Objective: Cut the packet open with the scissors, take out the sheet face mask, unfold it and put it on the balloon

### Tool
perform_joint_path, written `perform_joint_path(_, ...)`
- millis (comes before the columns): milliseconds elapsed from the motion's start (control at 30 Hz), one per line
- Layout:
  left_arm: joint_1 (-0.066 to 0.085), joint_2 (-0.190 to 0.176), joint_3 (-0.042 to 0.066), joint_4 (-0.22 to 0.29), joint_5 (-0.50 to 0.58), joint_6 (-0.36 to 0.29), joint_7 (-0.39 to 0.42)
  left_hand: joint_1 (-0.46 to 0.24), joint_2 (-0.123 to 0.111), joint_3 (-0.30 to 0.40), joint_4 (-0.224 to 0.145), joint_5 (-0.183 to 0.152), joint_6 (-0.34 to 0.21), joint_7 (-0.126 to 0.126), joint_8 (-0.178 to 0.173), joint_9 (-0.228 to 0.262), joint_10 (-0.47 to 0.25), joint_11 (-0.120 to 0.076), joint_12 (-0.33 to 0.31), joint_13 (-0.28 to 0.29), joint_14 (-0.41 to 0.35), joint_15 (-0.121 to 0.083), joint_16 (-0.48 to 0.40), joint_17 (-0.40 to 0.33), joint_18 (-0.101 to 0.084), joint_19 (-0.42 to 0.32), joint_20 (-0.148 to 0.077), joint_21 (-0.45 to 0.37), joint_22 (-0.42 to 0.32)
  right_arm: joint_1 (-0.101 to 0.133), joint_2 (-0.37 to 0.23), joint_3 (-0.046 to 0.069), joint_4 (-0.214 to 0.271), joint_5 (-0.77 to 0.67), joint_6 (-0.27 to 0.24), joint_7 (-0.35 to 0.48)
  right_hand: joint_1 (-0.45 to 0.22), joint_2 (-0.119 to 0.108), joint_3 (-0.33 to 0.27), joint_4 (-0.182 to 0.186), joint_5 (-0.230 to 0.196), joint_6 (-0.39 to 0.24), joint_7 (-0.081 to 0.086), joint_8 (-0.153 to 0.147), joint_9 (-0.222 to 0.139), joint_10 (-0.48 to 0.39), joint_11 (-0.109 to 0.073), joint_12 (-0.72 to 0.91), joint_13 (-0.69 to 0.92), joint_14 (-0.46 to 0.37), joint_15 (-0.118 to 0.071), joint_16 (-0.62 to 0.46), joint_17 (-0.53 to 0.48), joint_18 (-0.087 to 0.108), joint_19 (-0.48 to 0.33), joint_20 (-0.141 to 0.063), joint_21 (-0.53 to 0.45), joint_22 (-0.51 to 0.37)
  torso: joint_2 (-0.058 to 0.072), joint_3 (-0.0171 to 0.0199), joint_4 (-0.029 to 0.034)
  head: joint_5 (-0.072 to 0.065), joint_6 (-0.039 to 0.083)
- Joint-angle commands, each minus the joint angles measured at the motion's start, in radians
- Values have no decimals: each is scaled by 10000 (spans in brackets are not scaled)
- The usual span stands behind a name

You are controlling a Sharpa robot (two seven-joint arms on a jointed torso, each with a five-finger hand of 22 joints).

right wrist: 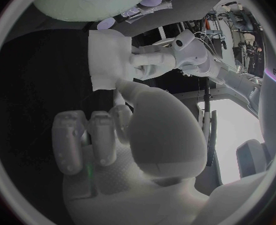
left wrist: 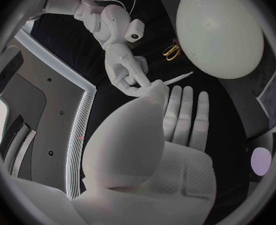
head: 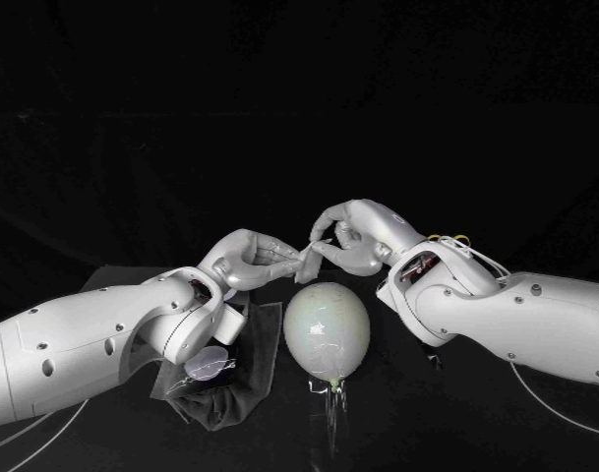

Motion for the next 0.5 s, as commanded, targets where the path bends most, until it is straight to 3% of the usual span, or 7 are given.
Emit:
perform_joint_path(33, 14, -27, 13, -11, 544, 315, 116, -494, -240, -180, 97, 22, -118, 117, -83, -49, 9, 111, -57, 1, -22, 89, -18, 3, 114, 21, 7, -5, -19, 7, -34, 9, 27, 55, -153, 325, 17, 120, 59, -1, 23, 60, -5, 286, 231, 83, 9, 2, 1138, 1064, -71, 36, 2627, -140, 1089, -28, 71, 2635, 1, 2, 1, -7, 7)
perform_joint_path(167, 14, -79, 12, -57, 801, 442, 176, -524, -180, -96, 42, 25, -115, 65, -84, -64, 57, 70, -44, 14, 16, 69, 0, 16, 130, 54, 1, 8, -14, 7, -63, 9, 35, 86, -171, 380, 17, 120, 59, -1, 23, 60, -5, 286, 231, 83, 9, 2, 1138, 1064, -71, 36, 2627, -140, 1089, -28, 71, 2635, -1, 2, 6, -16, 10)
perform_joint_path(267, 13, -96, 11, -88, 962, 556, 216, -219, 198, 427, 6, 28, 111, -85, 40, -35, 242, -53, -25, 11, 103, -14, 27, 36, 154, 92, 2, 19, -13, 7, -72, 9, 36, 98, -154, 402, 17, 120, 59, -1, 23, 60, -5, 286, 231, 83, 9, 2, 1138, 1064, -71, 36, 2627, -140, 1089, -28, 71, 2635, -2, 1, 6, -20, 10)
perform_joint_path(300, 12, -94, 11, -94, 986, 581, 225, -219, 198, 427, 6, 28, 111, -85, 40, -35, 242, -53, -25, 11, 103, -14, 27, 36, 154, 92, 2, 19, -13, 7, -72, 9, 35, 100, -142, 403, 17, 120, 59, -1, 23, 60, -5, 286, 231, 83, 9, 2, 1138, 1064, -71, 36, 2627, -140, 1089, -28, 71, 2635, -2, -1, 5, -19, 10)
perform_joint_path(333, 11, -90, 10, -103, 1021, 627, 238, -11, 330, 830, -37, 22, 287, -170, 159, 11, 446, -136, -9, 9, 132, -63, 18, 37, 164, 100, 1, 19, -15, 7, -70, 9, 31, 102, -122, 403, 17, 120, 59, -1, 23, 60, -5, 286, 231, 83, 9, 2, 1138, 1064, -71, 36, 2627, -140, 1089, -28, 71, 2635, 0, -3, 6, -20, 9)
perform_joint_path(400, 9, -80, 10, -113, 1062, 697, 256, 124, 365, 1312, -94, 16, 478, -262, 328, 102, 725, -230, -5, 11, 202, -112, 13, 37, 170, 92, 1, 11, -18, 7, -65, 9, 23, 104, -84, 399, 17, 120, 59, -1, 23, 60, -5, 286, 231, 83, 9, 2, 1138, 1064, -71, 36, 2627, -140, 1089, -28, 71, 2635, 4, -7, 3, -18, 3)
perform_joint_path(500, 8, -61, 9, -117, 1102, 792, 281, -46, 161, 2022, -104, 1, 564, -324, 555, 275, 1070, -313, -103, 1, 407, -179, 25, 54, 177, 97, 1, 14, -14, 7, -47, 9, 1, 106, -19, 376, 17, 120, 59, -1, 23, 60, -5, 286, 231, 83, 9, 2, 1138, 1064, -71, 36, 2627, -140, 1089, -28, 71, 2635, 8, -6, 0, -17, -12)
